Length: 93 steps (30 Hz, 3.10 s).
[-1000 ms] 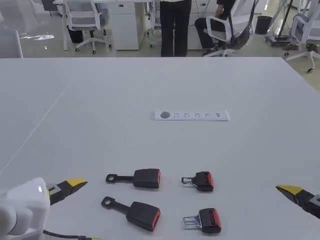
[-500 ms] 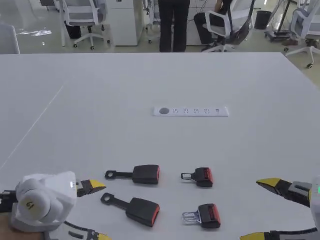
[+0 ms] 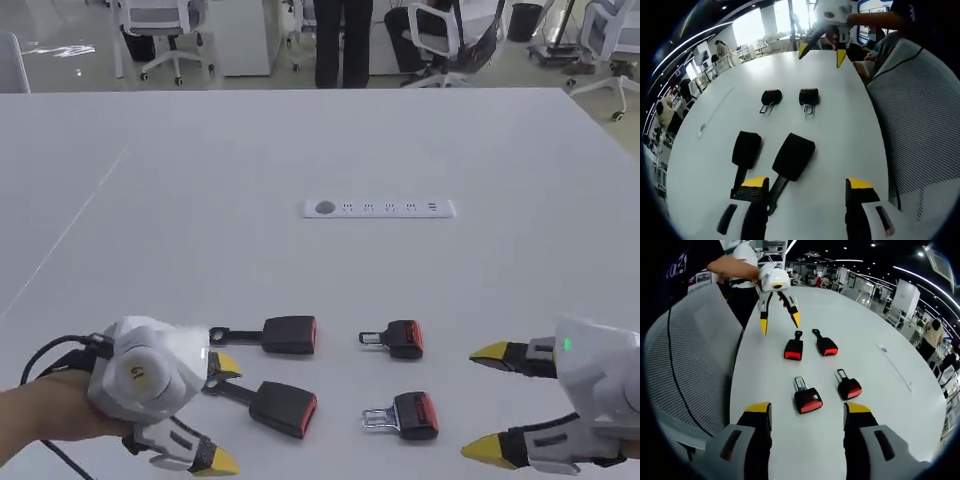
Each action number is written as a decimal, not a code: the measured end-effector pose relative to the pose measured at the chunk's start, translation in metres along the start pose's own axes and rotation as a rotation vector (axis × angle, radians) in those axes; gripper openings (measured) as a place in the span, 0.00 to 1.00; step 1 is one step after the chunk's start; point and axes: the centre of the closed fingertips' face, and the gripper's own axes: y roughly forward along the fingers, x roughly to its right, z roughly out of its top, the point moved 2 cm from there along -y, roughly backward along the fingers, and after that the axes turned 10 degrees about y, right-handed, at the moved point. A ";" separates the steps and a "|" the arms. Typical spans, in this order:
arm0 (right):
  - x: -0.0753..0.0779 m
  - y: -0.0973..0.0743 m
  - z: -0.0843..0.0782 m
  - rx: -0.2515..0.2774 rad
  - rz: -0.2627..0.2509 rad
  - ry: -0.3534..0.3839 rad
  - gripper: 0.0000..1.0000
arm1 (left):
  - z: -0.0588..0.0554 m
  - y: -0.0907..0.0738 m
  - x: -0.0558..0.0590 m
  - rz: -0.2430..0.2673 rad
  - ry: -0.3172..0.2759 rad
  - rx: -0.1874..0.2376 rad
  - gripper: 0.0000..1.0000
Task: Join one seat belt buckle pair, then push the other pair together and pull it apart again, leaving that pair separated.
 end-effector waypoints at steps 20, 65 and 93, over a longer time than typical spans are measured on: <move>0.006 0.045 -0.021 -0.149 0.131 -0.098 0.40 | 0.001 0.030 -0.027 -0.109 0.144 -0.105 0.45; 0.013 0.076 -0.027 -0.207 0.114 -0.013 0.31 | -0.013 0.049 -0.035 -0.127 -0.024 -0.172 0.31; 0.012 0.093 -0.010 -0.183 0.105 -0.044 0.30 | -0.013 0.049 -0.034 -0.129 -0.035 -0.195 0.31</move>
